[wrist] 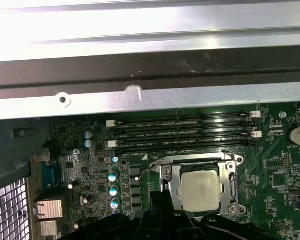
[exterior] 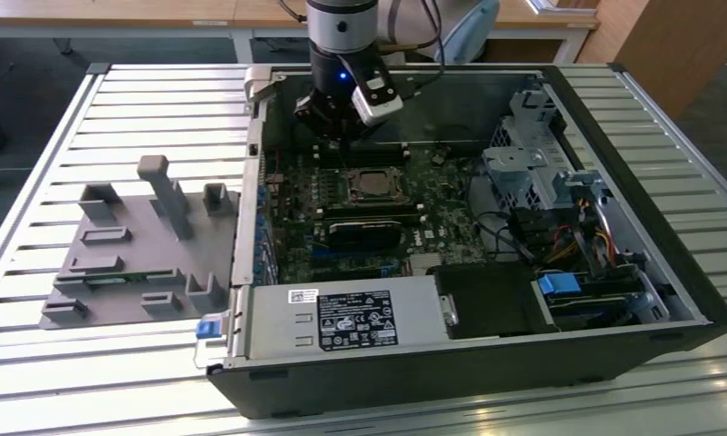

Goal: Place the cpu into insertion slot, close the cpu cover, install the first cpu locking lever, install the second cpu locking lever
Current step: 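Install the first cpu locking lever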

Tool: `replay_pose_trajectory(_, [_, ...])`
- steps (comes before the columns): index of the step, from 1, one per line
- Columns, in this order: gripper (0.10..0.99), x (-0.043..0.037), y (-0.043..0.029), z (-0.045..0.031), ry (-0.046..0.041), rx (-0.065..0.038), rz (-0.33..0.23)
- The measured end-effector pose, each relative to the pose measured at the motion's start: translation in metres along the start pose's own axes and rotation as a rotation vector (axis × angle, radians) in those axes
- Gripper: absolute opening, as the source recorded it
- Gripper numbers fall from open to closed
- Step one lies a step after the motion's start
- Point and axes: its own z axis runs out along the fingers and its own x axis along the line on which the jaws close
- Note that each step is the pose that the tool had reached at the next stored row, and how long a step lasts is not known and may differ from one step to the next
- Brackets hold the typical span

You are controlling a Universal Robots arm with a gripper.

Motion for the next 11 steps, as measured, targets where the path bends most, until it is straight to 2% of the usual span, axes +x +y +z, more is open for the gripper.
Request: replay_pose_trajectory(11, [0.106,0.0011,-0.0001,-0.0011,-0.0001,0.000,0.000])
